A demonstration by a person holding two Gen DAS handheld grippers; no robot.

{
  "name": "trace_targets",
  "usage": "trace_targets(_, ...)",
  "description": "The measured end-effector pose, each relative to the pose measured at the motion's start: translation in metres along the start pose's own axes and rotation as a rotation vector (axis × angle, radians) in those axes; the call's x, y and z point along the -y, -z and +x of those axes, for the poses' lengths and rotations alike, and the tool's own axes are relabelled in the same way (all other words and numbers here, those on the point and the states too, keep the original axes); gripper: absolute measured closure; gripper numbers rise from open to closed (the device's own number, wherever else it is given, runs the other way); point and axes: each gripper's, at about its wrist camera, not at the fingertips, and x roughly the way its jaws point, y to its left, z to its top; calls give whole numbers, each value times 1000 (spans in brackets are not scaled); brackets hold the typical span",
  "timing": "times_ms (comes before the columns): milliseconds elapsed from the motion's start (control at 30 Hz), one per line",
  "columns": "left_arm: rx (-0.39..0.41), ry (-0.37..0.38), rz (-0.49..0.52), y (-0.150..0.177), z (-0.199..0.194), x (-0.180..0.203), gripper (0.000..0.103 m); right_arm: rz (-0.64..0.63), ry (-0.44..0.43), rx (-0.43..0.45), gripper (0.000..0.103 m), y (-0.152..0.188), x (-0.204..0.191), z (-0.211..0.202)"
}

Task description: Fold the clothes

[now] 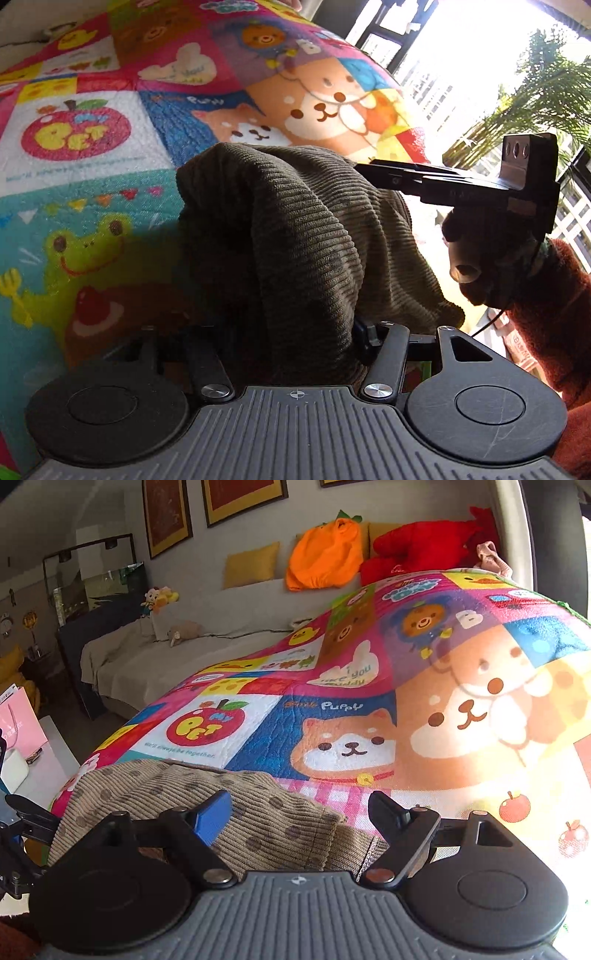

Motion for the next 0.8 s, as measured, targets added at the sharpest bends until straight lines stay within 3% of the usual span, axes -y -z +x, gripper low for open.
trace_targets(100,41,-60,38,-24,5,-12,45,39,7,-13,21,8,6,4)
trace_targets(300,178,-350,209,-86,19,-37,46,35,-43,-54,21,19,-11,8)
trace_targets(400,185,-363,165,-105,16,-50,44,-35,-82,-85,21,23,-40,16)
trace_targets(500,227,-313,139,-112,0,-46,44,-82,-82,-96,17,23,-64,24)
trace_targets(700,339,-155,104,-115,-44,-21,30,-129,-37,-108,14,21,-80,31)
trace_targets(767,305,-41,103,-115,-35,-7,27,-136,-30,-107,14,21,-81,30)
trace_targets(800,288,-42,94,-114,-27,-10,27,-136,-28,-105,14,22,-81,30)
